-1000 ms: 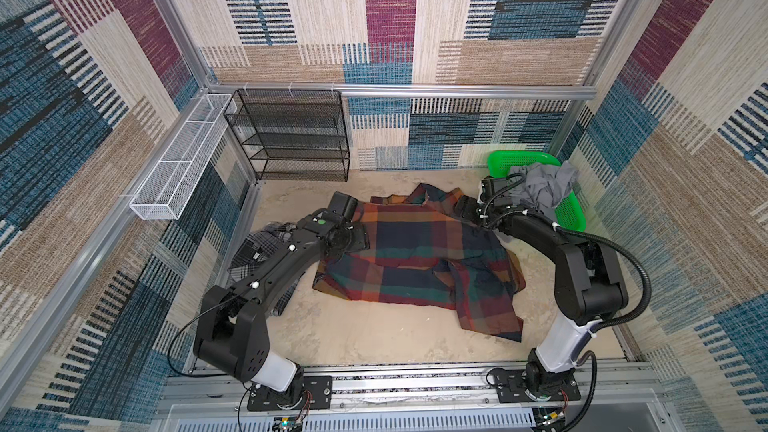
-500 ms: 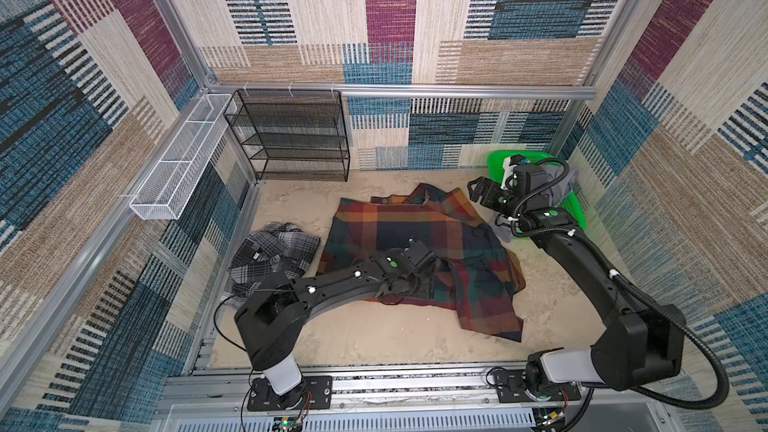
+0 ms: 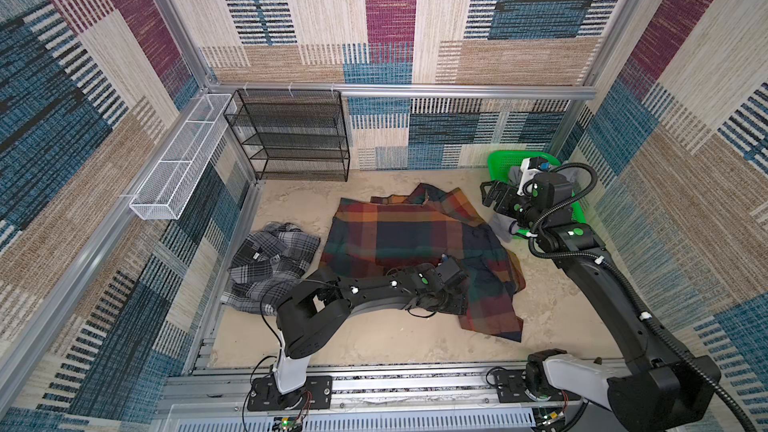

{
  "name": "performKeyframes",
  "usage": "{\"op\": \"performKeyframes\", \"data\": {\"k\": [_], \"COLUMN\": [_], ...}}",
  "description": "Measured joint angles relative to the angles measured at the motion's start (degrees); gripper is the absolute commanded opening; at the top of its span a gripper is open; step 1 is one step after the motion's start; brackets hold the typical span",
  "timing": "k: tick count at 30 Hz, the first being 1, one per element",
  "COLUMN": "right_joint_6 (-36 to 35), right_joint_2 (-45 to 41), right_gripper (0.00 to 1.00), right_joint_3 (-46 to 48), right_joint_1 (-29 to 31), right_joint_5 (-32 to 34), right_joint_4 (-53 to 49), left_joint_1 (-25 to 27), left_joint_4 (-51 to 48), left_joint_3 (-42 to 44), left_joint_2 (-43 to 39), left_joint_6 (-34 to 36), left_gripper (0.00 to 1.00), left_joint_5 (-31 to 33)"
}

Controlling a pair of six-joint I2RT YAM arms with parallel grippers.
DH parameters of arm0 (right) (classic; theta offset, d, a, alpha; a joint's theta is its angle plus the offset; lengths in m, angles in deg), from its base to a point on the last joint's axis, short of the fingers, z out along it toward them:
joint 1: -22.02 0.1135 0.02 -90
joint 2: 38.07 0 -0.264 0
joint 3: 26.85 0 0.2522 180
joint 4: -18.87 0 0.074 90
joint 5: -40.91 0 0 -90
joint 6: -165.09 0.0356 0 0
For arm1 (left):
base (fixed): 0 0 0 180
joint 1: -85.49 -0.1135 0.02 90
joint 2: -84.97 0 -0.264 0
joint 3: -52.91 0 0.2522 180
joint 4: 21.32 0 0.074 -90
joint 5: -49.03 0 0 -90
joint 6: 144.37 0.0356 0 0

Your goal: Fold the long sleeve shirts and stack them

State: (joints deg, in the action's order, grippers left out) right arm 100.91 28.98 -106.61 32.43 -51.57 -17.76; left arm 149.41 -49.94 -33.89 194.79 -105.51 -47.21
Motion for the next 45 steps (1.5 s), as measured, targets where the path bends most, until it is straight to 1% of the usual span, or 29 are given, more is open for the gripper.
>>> {"op": "performKeyframes", "data": {"k": [3,5,7,10,12,14,16,21,28,31,35,40,42,45], "right_joint_6": [0.0,0.0,0.02,0.02,0.02,0.02,0.04,0.33,1.16,1.4,1.64,2.51,2.69,3.37], "right_joint_2": [-0.79,-1.42,-1.81,-2.38,-2.86,-3.32,-3.89,-4.87,-5.49,-6.05,-7.04,-8.09,-8.72,-9.33], "right_gripper": [0.97,0.97,0.97,0.97,0.97,0.97,0.97,0.97,0.97,0.97,0.97,0.97,0.97,0.95], "right_joint_3": [0.17,0.35,0.42,0.42,0.42,0.42,0.42,1.29,4.0,4.87,5.79,11.47,15.21,19.85], "right_joint_1": [0.0,0.0,0.0,0.0,0.0,0.0,0.0,0.0,0.0,0.0,0.0,0.0,0.0,0.0], "right_joint_5": [-0.09,-0.17,-0.52,-0.63,-0.98,-1.09,-1.6,-2.03,-1.36,-0.28,0.68,0.5,-0.72,-2.93], "right_joint_4": [-0.17,-0.42,-0.55,-0.63,-0.92,-1.07,-1.25,-1.42,-1.44,-1.55,-1.55,-1.62,-1.79,-1.97], "left_joint_1": [0.63,0.94,0.96,0.96,0.9,0.74,0.28,-2.4,-8.52,-11.72,-15.63,-19.63,-20.68,-22.12], "left_joint_4": [1.11,1.95,2.05,1.73,1.64,1.53,1.03,1.25,2.49,2.71,2.29,0.02,-1.68,-3.78], "left_joint_3": [-0.39,-1.25,-1.31,-2.14,-3.17,-4.44,-5.79,-9.03,-12.98,-16.59,-23.52,-32.37,-35.28,-38.18], "left_joint_2": [0.68,2.14,2.95,3.76,3.8,3.8,3.61,2.82,2.03,2.84,6.82,12.96,15.13,16.57], "left_joint_6": [-1.18,-1.44,-1.81,-2.23,-2.23,-2.21,-2.23,-3.32,-9.68,-12.63,-15.3,-16.61,-16.61,-16.59], "left_gripper": [0.62,0.52,0.45,0.35,0.24,0.09,0.0,0.0,0.0,0.0,0.13,0.43,0.57,0.59], "left_joint_5": [-0.11,-0.55,-1.64,-1.6,-1.57,-1.6,-1.79,-3.8,-9.14,-10.97,-13.68,-15.02,-15.15,-15.23]}}
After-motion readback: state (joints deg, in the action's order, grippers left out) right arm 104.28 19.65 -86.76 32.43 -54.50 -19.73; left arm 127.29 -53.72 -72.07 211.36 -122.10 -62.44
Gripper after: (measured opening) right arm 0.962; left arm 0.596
